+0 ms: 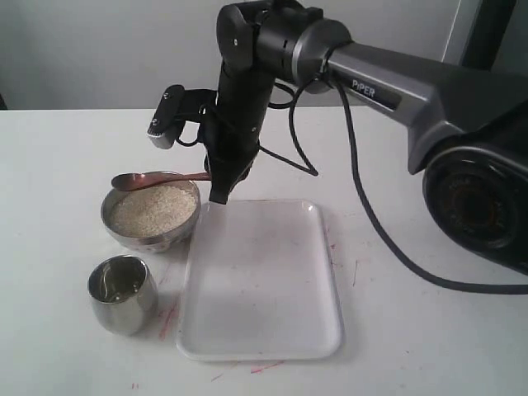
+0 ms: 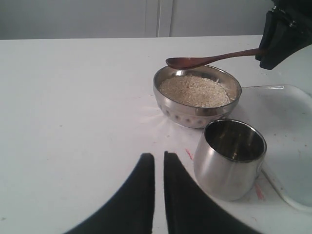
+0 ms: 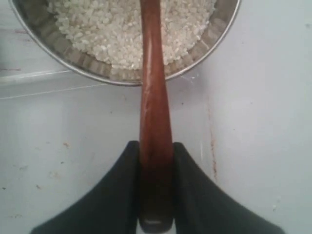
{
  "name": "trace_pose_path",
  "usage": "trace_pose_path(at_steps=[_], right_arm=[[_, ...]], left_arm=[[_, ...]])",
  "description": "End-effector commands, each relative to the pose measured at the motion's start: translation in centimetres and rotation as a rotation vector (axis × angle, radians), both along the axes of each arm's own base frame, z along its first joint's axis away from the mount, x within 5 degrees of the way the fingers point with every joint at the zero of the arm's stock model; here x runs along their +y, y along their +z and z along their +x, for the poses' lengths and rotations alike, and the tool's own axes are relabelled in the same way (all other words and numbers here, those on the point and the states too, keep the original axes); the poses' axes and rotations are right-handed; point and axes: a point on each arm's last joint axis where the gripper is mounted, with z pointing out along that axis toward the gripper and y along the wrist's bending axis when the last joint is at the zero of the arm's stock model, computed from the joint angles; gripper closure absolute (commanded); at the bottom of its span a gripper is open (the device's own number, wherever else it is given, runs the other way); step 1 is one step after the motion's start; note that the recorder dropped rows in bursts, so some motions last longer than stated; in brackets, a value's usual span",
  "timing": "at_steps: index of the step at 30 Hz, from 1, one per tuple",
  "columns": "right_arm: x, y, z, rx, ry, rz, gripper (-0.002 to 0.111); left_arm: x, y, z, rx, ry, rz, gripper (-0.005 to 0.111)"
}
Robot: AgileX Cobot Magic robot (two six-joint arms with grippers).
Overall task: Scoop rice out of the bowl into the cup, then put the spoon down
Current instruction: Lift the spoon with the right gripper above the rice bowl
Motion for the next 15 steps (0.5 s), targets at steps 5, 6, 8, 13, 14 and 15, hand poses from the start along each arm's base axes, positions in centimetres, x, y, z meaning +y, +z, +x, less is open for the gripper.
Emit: trace_pose_path(at_steps=[5,6,8,13,14,15], right_arm=[[2.0,1.7,-1.7,-0.157,0.062,-0.195,0.108],[2.2,1.9,-1.8,-0.177,0.050,-0.216,0.108],[2.3,2.4,-2.0,-0.219,0.021,-0.254,0.108],[2.7,3.9,-2.5,-0.329,-0.045,-0.323,0.108],[2.8,4.3,-2.7,-0.346,-0.054,-0.328,0.108],[3.0,4.5,-2.8,-0.358,-0.063,-0.328,0.108]], left_arm=[[0.0,0.3,0.0,-0.009,0.002,-0.009,0.092],[0.0,0.3,0.0,-0.009,0.002,-0.009,0.092],[0.0,0.3,0.0,-0.009,0.002,-0.009,0.092],[0.0,0.3,0.0,-0.009,0.002,-0.009,0.092],[0.0,0.3,0.0,-0.009,0.002,-0.009,0.092],[0.0,0.3,0.0,-0.009,0.002,-0.009,0.092]])
